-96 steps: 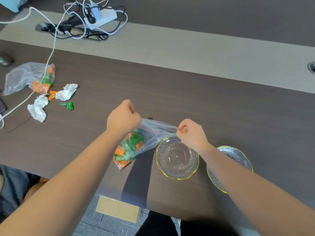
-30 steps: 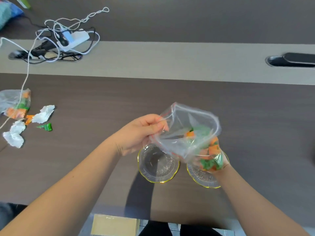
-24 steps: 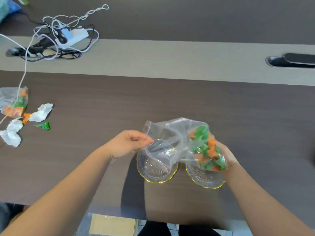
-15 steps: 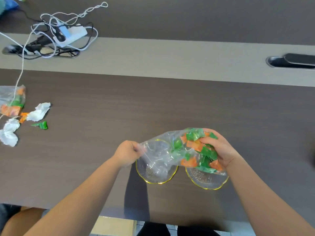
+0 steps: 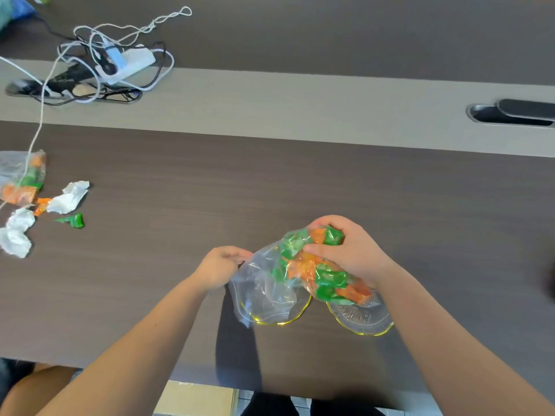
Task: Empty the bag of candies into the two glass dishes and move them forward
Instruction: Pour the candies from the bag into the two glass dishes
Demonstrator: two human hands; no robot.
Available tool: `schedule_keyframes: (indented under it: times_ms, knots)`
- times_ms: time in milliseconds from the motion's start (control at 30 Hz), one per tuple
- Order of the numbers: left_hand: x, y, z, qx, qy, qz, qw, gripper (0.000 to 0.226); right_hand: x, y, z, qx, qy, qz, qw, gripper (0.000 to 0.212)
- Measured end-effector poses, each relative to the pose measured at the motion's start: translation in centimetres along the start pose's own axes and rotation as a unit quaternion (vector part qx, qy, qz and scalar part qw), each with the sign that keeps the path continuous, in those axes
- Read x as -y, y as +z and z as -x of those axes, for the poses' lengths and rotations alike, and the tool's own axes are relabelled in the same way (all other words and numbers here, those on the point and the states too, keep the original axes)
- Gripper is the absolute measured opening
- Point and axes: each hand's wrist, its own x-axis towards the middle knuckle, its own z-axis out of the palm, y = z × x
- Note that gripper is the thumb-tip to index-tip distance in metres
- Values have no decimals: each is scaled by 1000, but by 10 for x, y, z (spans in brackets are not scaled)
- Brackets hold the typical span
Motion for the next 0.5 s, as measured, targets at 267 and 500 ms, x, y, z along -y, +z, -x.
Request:
schedule_keyframes:
  times_ms: [267,500]
  knots:
    - [1,-4,11,137,55,-35,988,42,17,6,-2,-28,-117,184,976,36]
    - [1,-2,10,45,82,23,995,29,20,9,0,-30,-172,209,962,29]
